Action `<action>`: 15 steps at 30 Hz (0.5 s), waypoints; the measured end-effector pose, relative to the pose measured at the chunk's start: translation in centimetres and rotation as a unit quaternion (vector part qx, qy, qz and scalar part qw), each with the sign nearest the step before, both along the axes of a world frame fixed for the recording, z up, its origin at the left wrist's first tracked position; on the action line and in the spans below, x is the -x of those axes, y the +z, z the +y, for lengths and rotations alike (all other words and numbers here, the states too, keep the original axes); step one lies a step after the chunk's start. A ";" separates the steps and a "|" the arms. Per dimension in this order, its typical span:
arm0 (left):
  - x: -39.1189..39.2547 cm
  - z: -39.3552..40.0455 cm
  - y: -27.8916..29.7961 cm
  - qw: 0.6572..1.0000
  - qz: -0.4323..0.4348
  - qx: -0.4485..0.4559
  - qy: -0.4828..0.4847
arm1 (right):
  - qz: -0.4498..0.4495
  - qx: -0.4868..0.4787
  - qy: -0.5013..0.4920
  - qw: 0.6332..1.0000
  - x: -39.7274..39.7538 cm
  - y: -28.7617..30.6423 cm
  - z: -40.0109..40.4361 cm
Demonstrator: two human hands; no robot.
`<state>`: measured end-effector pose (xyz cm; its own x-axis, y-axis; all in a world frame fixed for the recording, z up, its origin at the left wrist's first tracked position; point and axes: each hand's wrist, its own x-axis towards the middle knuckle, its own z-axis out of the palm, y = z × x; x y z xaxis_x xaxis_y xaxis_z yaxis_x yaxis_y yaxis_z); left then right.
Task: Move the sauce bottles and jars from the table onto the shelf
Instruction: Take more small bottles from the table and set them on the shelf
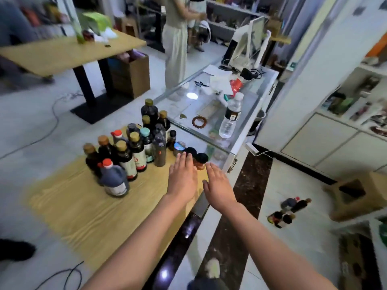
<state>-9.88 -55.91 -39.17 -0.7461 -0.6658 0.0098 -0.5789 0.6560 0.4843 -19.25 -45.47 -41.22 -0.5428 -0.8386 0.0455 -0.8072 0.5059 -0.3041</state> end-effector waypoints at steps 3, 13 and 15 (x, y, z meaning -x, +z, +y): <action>0.6 -2.2 -0.4 0.999 0.015 -0.026 0.020 | -0.023 -0.005 -0.004 1.000 0.8 -1.2 -2.9; 8.1 -12.9 -2.2 0.997 0.012 -0.067 0.023 | -0.065 -0.043 0.006 0.997 8.0 -5.0 -14.5; 10.7 -16.0 -2.6 0.998 0.007 -0.055 0.019 | -0.080 -0.058 0.004 0.995 9.8 -5.9 -16.8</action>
